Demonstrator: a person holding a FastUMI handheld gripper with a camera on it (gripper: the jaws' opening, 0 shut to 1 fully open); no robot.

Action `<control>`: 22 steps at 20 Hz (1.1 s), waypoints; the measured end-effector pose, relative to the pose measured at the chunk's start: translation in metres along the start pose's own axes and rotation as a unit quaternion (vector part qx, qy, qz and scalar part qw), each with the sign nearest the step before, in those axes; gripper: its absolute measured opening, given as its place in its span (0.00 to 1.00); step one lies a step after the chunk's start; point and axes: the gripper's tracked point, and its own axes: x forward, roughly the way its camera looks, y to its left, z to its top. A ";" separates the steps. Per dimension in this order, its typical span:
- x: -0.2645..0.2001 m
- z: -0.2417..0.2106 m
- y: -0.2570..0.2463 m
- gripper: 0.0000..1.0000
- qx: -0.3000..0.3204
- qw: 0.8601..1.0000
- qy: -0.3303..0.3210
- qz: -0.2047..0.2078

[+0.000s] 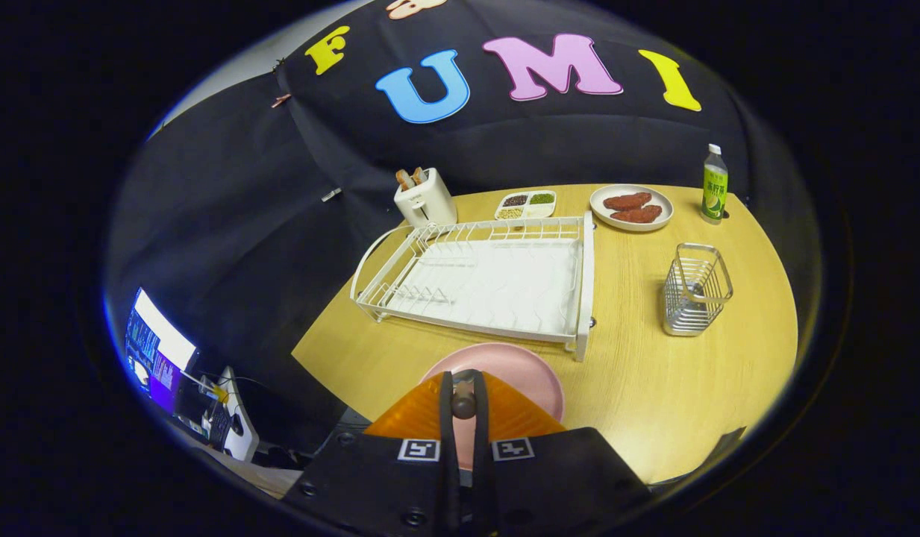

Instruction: Take the plate from the dish rack, then take the spoon from the basket and place it into the plate.

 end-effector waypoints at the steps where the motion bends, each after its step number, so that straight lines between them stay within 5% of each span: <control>1: 0.007 -0.006 -0.001 0.11 -0.003 1.000 0.000 0.000; 8: 0.031 -0.033 -0.008 0.12 -0.004 0.999 0.002 0.032; 16: 0.039 -0.089 -0.038 0.21 -0.011 0.996 0.089 0.003; 22: 0.041 -0.089 -0.050 0.74 0.000 0.995 0.093 -0.027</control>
